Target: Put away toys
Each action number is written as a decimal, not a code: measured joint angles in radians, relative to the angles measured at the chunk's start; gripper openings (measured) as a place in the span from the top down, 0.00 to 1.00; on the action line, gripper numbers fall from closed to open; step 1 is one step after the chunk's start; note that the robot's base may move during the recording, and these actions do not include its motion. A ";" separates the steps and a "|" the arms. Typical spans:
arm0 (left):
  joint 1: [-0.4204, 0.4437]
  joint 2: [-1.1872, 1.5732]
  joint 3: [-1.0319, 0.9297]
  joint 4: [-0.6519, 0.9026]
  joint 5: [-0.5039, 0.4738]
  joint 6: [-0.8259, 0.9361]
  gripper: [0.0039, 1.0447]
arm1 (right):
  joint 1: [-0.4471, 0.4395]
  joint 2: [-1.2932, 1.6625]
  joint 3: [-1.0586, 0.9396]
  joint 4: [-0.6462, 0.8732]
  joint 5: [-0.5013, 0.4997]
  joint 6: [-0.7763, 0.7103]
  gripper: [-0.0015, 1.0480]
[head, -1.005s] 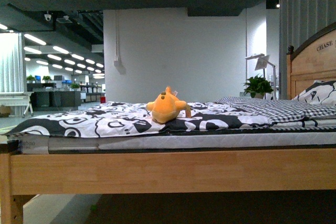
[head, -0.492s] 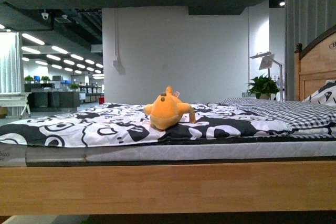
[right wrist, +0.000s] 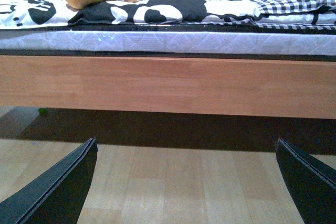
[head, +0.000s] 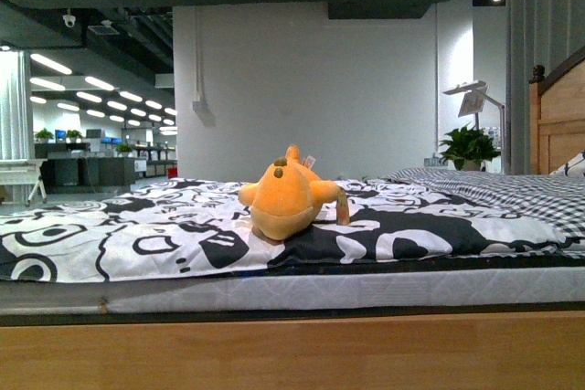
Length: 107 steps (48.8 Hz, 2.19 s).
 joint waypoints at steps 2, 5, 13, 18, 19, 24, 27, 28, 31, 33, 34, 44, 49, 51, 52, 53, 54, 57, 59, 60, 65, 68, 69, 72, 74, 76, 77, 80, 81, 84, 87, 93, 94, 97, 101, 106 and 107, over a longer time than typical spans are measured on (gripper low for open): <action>0.000 0.000 0.000 0.000 0.000 0.000 0.05 | 0.000 0.000 0.000 0.000 0.000 0.000 0.00; 0.000 0.000 0.000 0.000 0.000 0.000 0.05 | 0.000 0.000 0.000 0.000 0.000 0.000 0.00; 0.000 0.000 0.000 0.000 0.000 0.000 0.05 | 0.000 0.000 0.000 0.000 0.000 0.000 0.00; 0.000 0.000 0.000 0.000 0.001 0.000 0.05 | 0.000 0.000 0.000 0.000 0.000 0.000 0.00; 0.000 0.000 0.000 0.000 -0.001 0.000 0.05 | 0.000 0.000 0.000 0.000 0.000 0.000 0.00; 0.000 0.000 0.000 0.000 0.002 0.000 0.05 | 0.000 0.000 0.000 0.000 0.000 0.000 0.00; 0.000 0.000 0.000 0.000 0.000 0.000 0.05 | 0.000 0.000 0.000 0.000 0.000 0.000 0.00; 0.000 0.000 0.000 0.000 0.000 0.000 0.05 | 0.000 0.000 0.000 0.000 0.000 0.000 0.00; 0.000 0.000 0.000 0.000 0.000 0.000 0.05 | 0.000 0.000 0.000 0.000 0.000 0.000 0.00; 0.000 0.000 0.000 0.000 -0.001 0.000 0.05 | 0.000 0.000 0.000 0.000 0.000 0.000 0.00; 0.000 0.000 0.000 0.000 -0.001 0.000 0.05 | 0.000 0.000 0.000 0.000 0.000 0.000 0.00; 0.000 0.000 0.000 0.000 0.000 0.000 0.05 | 0.000 0.000 0.000 0.000 0.000 0.000 0.00; 0.000 0.000 0.000 0.000 0.000 0.000 0.05 | 0.000 0.000 0.000 0.000 0.000 0.000 0.00; 0.000 0.000 0.000 0.000 0.001 0.000 0.05 | 0.000 0.000 0.000 0.000 0.000 0.000 0.00; 0.000 0.000 0.000 0.000 0.000 0.000 0.05 | 0.000 0.000 0.000 0.000 0.000 0.000 0.00; 0.000 0.000 0.000 0.000 0.000 0.000 0.05 | 0.000 0.000 0.000 0.000 0.000 0.000 0.00; 0.000 0.000 0.000 0.000 0.000 0.000 0.05 | 0.000 0.000 0.000 0.000 0.000 0.000 0.00; 0.000 0.000 0.000 0.000 0.000 0.000 0.05 | 0.000 0.000 0.000 0.000 0.000 0.000 0.00; 0.000 0.000 0.000 0.000 0.000 0.000 0.05 | -0.026 0.016 0.009 -0.031 -0.085 0.051 0.00; 0.000 0.000 0.000 0.000 0.000 0.000 0.05 | -0.053 0.044 0.015 -0.039 -0.154 0.089 0.00; 0.000 0.000 0.000 0.000 0.000 0.000 0.05 | -0.116 0.177 0.060 0.039 -0.246 0.217 0.00; 0.000 0.000 0.000 0.000 0.000 0.000 0.05 | -0.128 0.248 0.098 0.104 -0.254 0.229 0.00; 0.000 0.000 0.000 0.000 0.000 0.000 0.05 | -0.130 0.260 0.105 0.116 -0.255 0.229 0.00; 0.000 0.000 0.000 0.000 0.000 0.000 0.05 | -0.136 0.344 0.151 0.191 -0.256 0.234 0.00; 0.000 0.000 0.000 0.000 0.000 0.000 0.05 | -0.136 0.386 0.176 0.224 -0.256 0.235 0.00; 0.000 0.000 0.000 0.000 0.000 0.000 0.05 | -0.135 0.427 0.202 0.252 -0.254 0.236 0.00; 0.000 0.000 0.000 0.000 0.000 0.000 0.05 | -0.132 0.468 0.230 0.278 -0.253 0.236 0.00; 0.000 0.000 0.000 0.000 0.000 0.000 0.05 | -0.107 0.571 0.310 0.326 -0.227 0.233 0.00; 0.000 0.000 0.000 0.000 0.000 0.000 0.05 | -0.098 0.595 0.332 0.334 -0.222 0.231 0.00; 0.000 0.000 0.000 0.000 0.000 0.000 0.05 | -0.058 0.675 0.410 0.353 -0.193 0.217 0.00; 0.000 0.000 0.000 0.000 0.000 0.000 0.05 | -0.003 0.760 0.499 0.362 -0.158 0.196 0.00; 0.000 0.000 0.000 0.000 0.000 0.000 0.05 | 0.114 0.917 0.672 0.363 -0.084 0.156 0.00; 0.000 0.000 0.000 0.000 0.000 0.000 0.05 | 0.138 0.946 0.704 0.360 -0.069 0.146 0.00; 0.000 0.000 0.000 0.000 0.000 0.000 0.05 | 0.192 1.015 0.776 0.351 -0.042 0.130 0.00; 0.000 0.000 0.000 0.000 0.000 0.000 0.05 | 0.259 1.104 0.867 0.330 -0.011 0.111 0.00; 0.000 0.000 0.000 0.000 0.000 0.000 0.05 | 0.351 1.216 0.979 0.304 0.038 0.082 0.00; 0.000 0.000 0.000 0.000 0.000 0.000 0.05 | 0.365 1.231 0.995 0.300 0.045 0.079 0.00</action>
